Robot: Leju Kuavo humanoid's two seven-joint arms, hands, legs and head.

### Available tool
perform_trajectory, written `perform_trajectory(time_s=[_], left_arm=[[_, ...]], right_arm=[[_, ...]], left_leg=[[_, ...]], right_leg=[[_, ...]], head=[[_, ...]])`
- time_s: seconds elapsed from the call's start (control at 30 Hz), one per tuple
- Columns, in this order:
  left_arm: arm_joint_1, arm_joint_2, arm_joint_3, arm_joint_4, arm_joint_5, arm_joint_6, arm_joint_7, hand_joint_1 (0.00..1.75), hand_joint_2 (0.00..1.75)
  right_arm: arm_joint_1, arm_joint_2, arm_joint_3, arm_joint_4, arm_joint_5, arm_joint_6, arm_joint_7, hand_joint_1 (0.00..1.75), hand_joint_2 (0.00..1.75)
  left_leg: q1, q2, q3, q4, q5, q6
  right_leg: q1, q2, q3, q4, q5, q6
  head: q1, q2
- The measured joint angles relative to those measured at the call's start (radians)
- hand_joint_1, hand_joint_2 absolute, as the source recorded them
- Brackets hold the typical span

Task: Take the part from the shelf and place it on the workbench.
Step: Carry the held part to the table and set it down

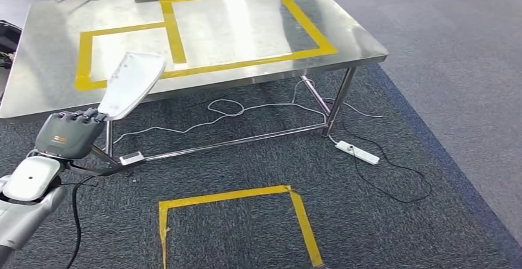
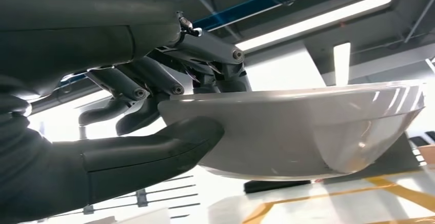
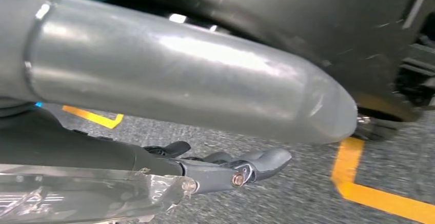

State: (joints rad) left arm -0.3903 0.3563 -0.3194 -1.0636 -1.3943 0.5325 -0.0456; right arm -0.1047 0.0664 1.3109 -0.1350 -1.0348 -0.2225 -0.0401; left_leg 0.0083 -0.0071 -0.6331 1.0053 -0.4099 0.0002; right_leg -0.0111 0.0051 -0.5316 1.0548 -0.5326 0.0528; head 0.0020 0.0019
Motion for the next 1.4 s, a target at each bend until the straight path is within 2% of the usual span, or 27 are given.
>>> perform_trajectory(time_s=[0.03, 0.13, 0.17, 0.2, 0.23, 0.3, 0.37, 0.47, 0.5, 0.57, 0.6, 0.63, 0.7, 0.73, 0.77, 0.87, 0.9, 0.97, 1.0, 1.07, 1.1, 1.17, 1.2, 1.23, 1.27, 1.37, 1.4], left_arm=[[0.001, 0.0, 0.001, 0.0, -0.002, 0.0, 0.002, 1.75, 1.75], [0.008, 0.0, 0.001, 0.0, -0.011, 0.001, 0.008, 1.75, 1.75], [0.012, -0.001, 0.001, 0.0, -0.014, 0.002, 0.01, 1.75, 1.75], [0.015, -0.001, 0.001, 0.0, -0.017, 0.003, 0.013, 1.75, 1.75], [0.017, -0.002, 0.001, 0.0, -0.021, 0.004, 0.016, 1.75, 1.75], [0.018, -0.002, 0.001, 0.001, -0.025, 0.007, 0.019, 1.75, 1.75], [0.017, -0.002, 0.001, 0.002, -0.029, 0.01, 0.024, 1.75, 1.75], [0.014, -0.003, 0.005, 0.002, -0.03, 0.01, 0.033, 1.75, 1.75], [0.012, -0.003, 0.006, 0.002, -0.03, 0.01, 0.035, 1.75, 1.75], [0.011, -0.003, 0.007, 0.003, -0.029, 0.01, 0.036, 1.75, 1.75], [0.012, -0.003, 0.007, 0.004, -0.029, 0.01, 0.036, 1.75, 1.75], [0.015, -0.003, 0.007, 0.006, -0.029, 0.009, 0.036, 1.75, 1.75], [0.018, -0.003, 0.007, 0.01, -0.029, 0.009, 0.036, 1.75, 1.75], [0.019, -0.003, 0.007, 0.011, -0.029, 0.009, 0.037, 1.75, 1.75], [0.019, -0.003, 0.008, 0.013, -0.029, 0.009, 0.037, 1.75, 1.75], [0.024, -0.003, 0.008, 0.025, -0.027, 0.008, 0.038, 1.75, 1.75], [0.026, -0.003, 0.008, 0.029, -0.026, 0.007, 0.039, 1.75, 1.75], [0.025, -0.004, 0.01, 0.031, -0.022, 0.007, 0.039, 1.75, 1.75], [0.022, -0.004, 0.012, 0.031, -0.019, 0.007, 0.039, 1.75, 1.75], [0.019, -0.004, 0.015, 0.032, -0.012, 0.007, 0.039, 1.75, 1.75], [0.019, -0.005, 0.016, 0.032, -0.01, 0.007, 0.038, 1.75, 1.75], [0.022, -0.007, 0.017, 0.032, -0.008, 0.007, 0.038, 1.75, 1.75], [0.023, -0.008, 0.018, 0.032, -0.007, 0.007, 0.037, 1.75, 1.75], [0.024, -0.008, 0.019, 0.033, -0.002, 0.006, 0.034, 1.75, 1.75], [0.025, -0.009, 0.021, 0.033, 0.006, 0.006, 0.029, 1.75, 1.75], [0.026, -0.013, 0.025, 0.033, 0.022, 0.005, 0.013, 1.75, 1.75], [0.027, -0.014, 0.025, 0.033, 0.019, 0.007, 0.012, 1.75, 1.75]], right_arm=[[-0.001, 0.0, 0.0, 0.0, 0.0, 0.0, 0.0, 0.0, 0.0], [0.001, 0.0, 0.001, 0.0, -0.001, 0.0, 0.0, 0.0, 0.0], [0.004, 0.0, 0.001, 0.0, -0.001, 0.0, 0.0, 0.0, 0.0], [0.007, 0.0, 0.002, 0.0, -0.001, 0.0, 0.0, 0.0, 0.0], [0.009, 0.0, 0.002, 0.0, -0.001, 0.0, 0.0, 0.0, 0.0], [0.012, 0.0, 0.002, 0.0, -0.002, 0.0, 0.0, 0.0, 0.0], [0.013, 0.0, 0.002, 0.0, -0.002, 0.0, 0.0, 0.0, 0.0], [0.008, 0.0, 0.002, 0.0, -0.003, -0.001, 0.0, 0.0, 0.0], [0.007, 0.0, 0.002, 0.0, -0.004, -0.001, 0.0, 0.0, 0.0], [0.006, 0.0, 0.002, 0.0, -0.004, -0.002, 0.0, 0.0, 0.0], [0.006, 0.0, 0.002, 0.001, -0.004, -0.003, 0.0, 0.0, 0.0], [0.007, 0.0, 0.002, 0.001, -0.004, -0.003, 0.0, 0.0, 0.0], [0.009, 0.0, 0.002, 0.001, -0.004, -0.003, 0.001, 0.0, 0.0], [0.011, 0.0, 0.002, 0.001, -0.005, -0.003, 0.002, 0.0, 0.0], [0.011, 0.001, 0.002, 0.001, -0.005, -0.003, 0.002, 0.0, 0.0], [0.012, 0.0, 0.002, 0.001, -0.005, -0.003, 0.002, 0.0, 0.0], [0.012, 0.0, 0.002, 0.001, -0.005, -0.003, 0.003, 0.0, 0.0], [0.008, 0.0, 0.003, 0.001, -0.005, -0.003, 0.004, 0.0, 0.0], [0.006, 0.0, 0.003, 0.001, -0.005, -0.002, 0.003, 0.0, 0.0], [0.001, 0.0, 0.004, 0.001, -0.005, -0.002, 0.002, 0.0, 0.0], [0.001, 0.0, 0.005, 0.001, -0.005, -0.001, 0.002, 0.0, 0.0], [0.004, 0.0, 0.008, 0.001, -0.005, -0.001, 0.002, 0.0, 0.0], [0.006, 0.0, 0.008, 0.001, -0.005, -0.001, 0.002, 0.0, 0.0], [0.008, 0.0, 0.009, 0.001, -0.005, -0.001, 0.002, 0.0, 0.0], [0.009, 0.0, 0.009, 0.001, -0.005, -0.001, 0.002, 0.0, 0.0], [0.009, -0.002, 0.013, 0.001, -0.005, -0.001, 0.001, 0.0, 0.0], [0.009, -0.003, 0.015, 0.002, -0.005, -0.001, 0.001, 0.0, 0.0]], left_leg=[[0.0, -0.002, 0.009, -0.001, -0.006, 0.005], [-0.004, -0.006, 0.034, -0.002, -0.033, 0.014], [-0.006, -0.007, 0.047, -0.002, -0.044, 0.015], [-0.007, -0.008, 0.064, -0.002, -0.057, 0.016], [-0.008, -0.01, 0.084, -0.002, -0.071, 0.015], [-0.009, -0.011, 0.12, -0.001, -0.101, 0.011], [-0.01, -0.013, 0.144, -0.005, -0.127, 0.003], [-0.008, -0.014, 0.161, 0.009, -0.129, -0.013], [-0.007, -0.011, 0.147, 0.045, -0.114, -0.018], [-0.006, -0.007, 0.071, 0.165, -0.094, -0.03], [-0.005, -0.006, 0.02, 0.224, -0.105, -0.034], [-0.004, -0.006, -0.03, 0.265, -0.135, -0.037], [-0.002, -0.006, -0.099, 0.276, -0.206, -0.039], [-0.001, -0.005, -0.117, 0.25, -0.214, -0.04], [-0.001, -0.003, -0.125, 0.206, -0.181, -0.041], [0.001, 0.021, -0.124, 0.04, 0.061, -0.039], [0.001, 0.026, -0.117, 0.01, 0.101, -0.035], [0.004, 0.021, -0.088, -0.003, 0.085, -0.022], [0.005, 0.017, -0.066, -0.008, 0.074, -0.014], [0.005, 0.013, -0.023, -0.014, 0.057, 0.001], [0.002, 0.012, -0.007, -0.015, 0.045, 0.006], [-0.002, 0.008, 0.021, -0.015, 0.024, 0.013], [-0.004, 0.005, 0.036, -0.015, 0.013, 0.014], [-0.007, 0.003, 0.052, -0.015, 0.001, 0.016], [-0.01, 0.001, 0.068, -0.015, -0.011, 0.017], [-0.017, -0.006, 0.098, -0.015, -0.044, 0.014], [-0.019, -0.009, 0.103, -0.013, -0.049, 0.01]], right_leg=[[0.0, -0.001, -0.022, 0.04, -0.013, 0.0], [0.005, 0.0, -0.153, 0.231, -0.065, -0.005], [0.007, 0.001, -0.187, 0.263, -0.07, -0.006], [0.008, 0.001, -0.205, 0.26, -0.058, -0.006], [0.009, 0.001, -0.207, 0.222, -0.027, -0.006], [0.009, 0.0, -0.189, 0.095, 0.077, -0.008], [0.012, -0.001, -0.168, 0.013, 0.135, -0.017], [0.015, 0.002, -0.134, -0.005, 0.117, -0.038], [0.013, 0.003, -0.12, -0.008, 0.109, -0.044], [0.009, 0.004, -0.089, -0.013, 0.088, -0.051], [0.007, 0.003, -0.071, -0.015, 0.074, -0.054], [0.005, 0.004, -0.05, -0.018, 0.058, -0.055], [0.001, 0.006, -0.004, -0.023, 0.023, -0.053], [-0.002, 0.007, 0.023, -0.025, 0.004, -0.05], [-0.005, 0.008, 0.049, -0.027, -0.017, -0.046], [-0.004, 0.01, 0.119, -0.047, -0.08, -0.03], [-0.001, 0.009, 0.147, -0.056, -0.089, -0.024], [0.002, 0.006, 0.184, -0.055, -0.073, -0.01], [0.002, 0.004, 0.182, -0.02, -0.049, -0.003], [0.003, 0.002, 0.107, 0.1, -0.032, 0.003], [0.004, 0.001, 0.054, 0.164, -0.05, 0.002], [0.009, 0.001, -0.043, 0.229, -0.148, -0.003], [0.012, 0.002, -0.077, 0.227, -0.198, -0.007], [0.015, 0.002, -0.101, 0.204, -0.222, -0.013], [0.02, 0.002, -0.116, 0.163, -0.203, -0.022], [0.039, 0.01, -0.125, 0.013, 0.011, -0.057], [0.042, 0.015, -0.12, -0.015, 0.055, -0.064]], head=[[0.001, 0.0], [0.003, 0.0], [0.003, 0.0], [0.003, 0.0], [0.003, 0.0], [0.004, 0.0], [0.003, 0.0], [0.001, 0.0], [-0.001, 0.0], [-0.003, 0.0], [-0.004, 0.0], [-0.004, 0.0], [-0.004, 0.0], [-0.004, 0.0], [-0.004, 0.0], [-0.01, 0.0], [-0.012, 0.0], [-0.003, 0.0], [0.001, 0.0], [0.011, -0.001], [0.014, -0.001], [0.018, -0.001], [0.019, -0.001], [0.02, 0.0], [0.021, 0.0], [0.02, -0.001], [0.02, -0.001]])
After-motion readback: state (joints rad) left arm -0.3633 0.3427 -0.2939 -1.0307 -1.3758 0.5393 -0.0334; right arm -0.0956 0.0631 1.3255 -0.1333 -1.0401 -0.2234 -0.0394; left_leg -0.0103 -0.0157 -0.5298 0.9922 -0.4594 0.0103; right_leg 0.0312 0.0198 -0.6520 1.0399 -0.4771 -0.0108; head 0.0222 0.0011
